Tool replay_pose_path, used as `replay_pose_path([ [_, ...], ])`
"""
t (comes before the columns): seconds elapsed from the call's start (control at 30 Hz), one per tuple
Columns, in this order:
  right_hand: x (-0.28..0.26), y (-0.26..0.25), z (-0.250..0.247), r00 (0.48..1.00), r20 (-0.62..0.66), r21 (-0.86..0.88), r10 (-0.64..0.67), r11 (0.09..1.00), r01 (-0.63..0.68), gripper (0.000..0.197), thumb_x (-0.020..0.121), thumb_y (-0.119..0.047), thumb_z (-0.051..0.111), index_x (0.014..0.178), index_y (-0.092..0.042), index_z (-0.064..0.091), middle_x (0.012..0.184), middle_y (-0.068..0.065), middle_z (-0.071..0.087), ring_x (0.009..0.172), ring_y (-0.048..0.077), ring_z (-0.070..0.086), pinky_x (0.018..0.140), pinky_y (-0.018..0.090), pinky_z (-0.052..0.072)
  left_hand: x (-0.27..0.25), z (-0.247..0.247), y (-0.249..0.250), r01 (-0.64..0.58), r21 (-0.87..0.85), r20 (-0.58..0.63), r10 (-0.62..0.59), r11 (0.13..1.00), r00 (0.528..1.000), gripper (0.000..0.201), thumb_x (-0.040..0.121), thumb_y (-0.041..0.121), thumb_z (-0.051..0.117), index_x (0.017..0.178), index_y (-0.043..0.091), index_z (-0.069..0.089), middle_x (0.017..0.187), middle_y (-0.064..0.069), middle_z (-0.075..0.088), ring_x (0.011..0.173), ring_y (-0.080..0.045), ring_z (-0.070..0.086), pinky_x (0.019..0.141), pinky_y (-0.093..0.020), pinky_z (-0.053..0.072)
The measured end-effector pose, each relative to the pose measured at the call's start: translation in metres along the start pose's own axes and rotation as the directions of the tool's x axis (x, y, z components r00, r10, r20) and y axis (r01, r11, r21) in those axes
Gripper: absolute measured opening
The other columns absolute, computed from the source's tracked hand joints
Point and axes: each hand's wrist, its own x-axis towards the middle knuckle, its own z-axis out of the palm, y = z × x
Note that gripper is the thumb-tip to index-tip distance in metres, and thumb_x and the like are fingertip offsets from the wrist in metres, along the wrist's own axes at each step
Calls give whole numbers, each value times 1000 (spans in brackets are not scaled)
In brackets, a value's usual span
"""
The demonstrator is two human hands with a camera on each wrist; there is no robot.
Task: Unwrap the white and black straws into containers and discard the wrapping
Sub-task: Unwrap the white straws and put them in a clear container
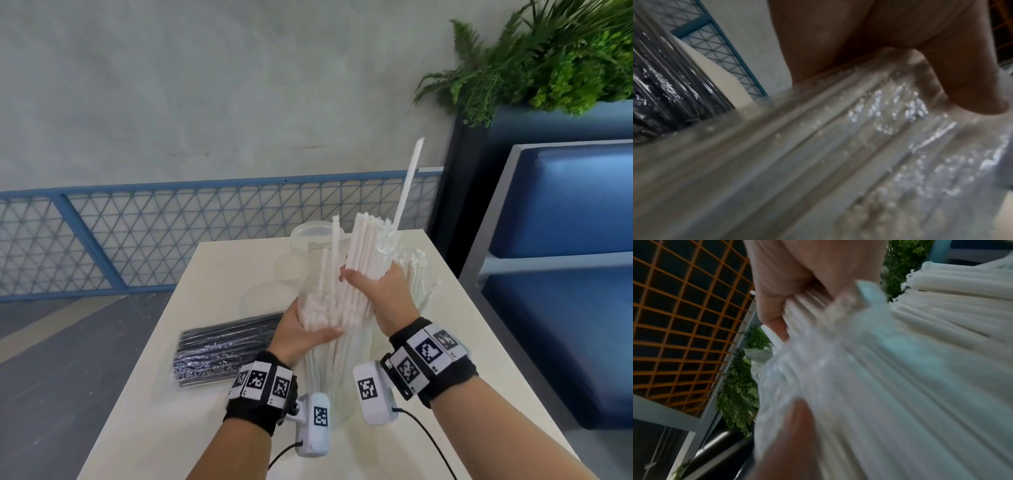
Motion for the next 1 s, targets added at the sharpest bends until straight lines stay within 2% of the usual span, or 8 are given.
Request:
replay_pose_path([
  [0.13,-6,11,3,998,46,-14,37,999,-36,35,74,-5,74,107,-2,62,99,13,71,93,23,69,82,36,56,1,2,-5,-14,-39,-62,12,999,998,39,65,-3,79,97,12,64,95,-5,71,93,-18,68,78,-27,56],
  [0.27,-3,6,-1,1000,7,22,3,1000,-3,25,76,-5,73,98,-1,64,81,5,69,79,16,69,73,28,53,1,1,-4,-9,-66,-62,5,998,998,29,68,-8,73,86,13,66,75,5,74,77,-7,70,65,-18,54],
  [0.4,-1,-2,2,999,-12,20,-52,998,52,17,76,-3,71,91,-5,64,75,6,67,75,18,66,70,29,53,3,0,-2,-12,-79,-74,6,997,997,29,68,-9,73,84,14,65,72,8,74,74,-4,69,64,-17,54],
  [0.53,5,-14,3,996,46,-75,-72,994,75,13,71,-8,73,80,-9,64,74,11,68,76,21,67,71,34,55,3,0,2,-23,-77,-33,21,997,999,37,68,-14,71,86,16,63,73,7,72,74,-3,69,64,-18,55],
  [0.67,4,-9,7,991,107,-230,-78,968,101,17,68,-12,74,80,-5,65,73,5,69,77,16,67,69,28,52,3,4,0,-33,-65,-58,29,997,998,35,67,-9,74,88,17,64,77,8,72,75,-2,69,66,-17,55],
  [0.77,5,-14,4,993,18,-146,-117,982,119,23,75,-6,71,95,4,61,71,7,68,68,10,67,65,22,52,3,3,-3,-32,-94,-116,21,995,993,29,67,-7,74,86,13,65,81,2,71,77,-7,69,70,-20,56],
  [0.87,13,-23,-3,983,-96,-59,-158,987,152,29,73,-10,71,93,8,60,67,3,67,64,9,65,59,20,50,3,0,-3,-25,-67,-114,17,997,993,28,66,-5,76,86,11,65,86,-4,70,83,-18,67,76,-29,56],
  [1.0,16,-34,-2,974,-168,-5,-154,988,156,18,75,-4,69,88,4,60,60,-2,65,69,23,65,63,34,55,5,0,0,-24,-50,-109,19,998,994,26,67,-6,75,84,11,65,84,-5,70,81,-18,67,78,-31,56],
])
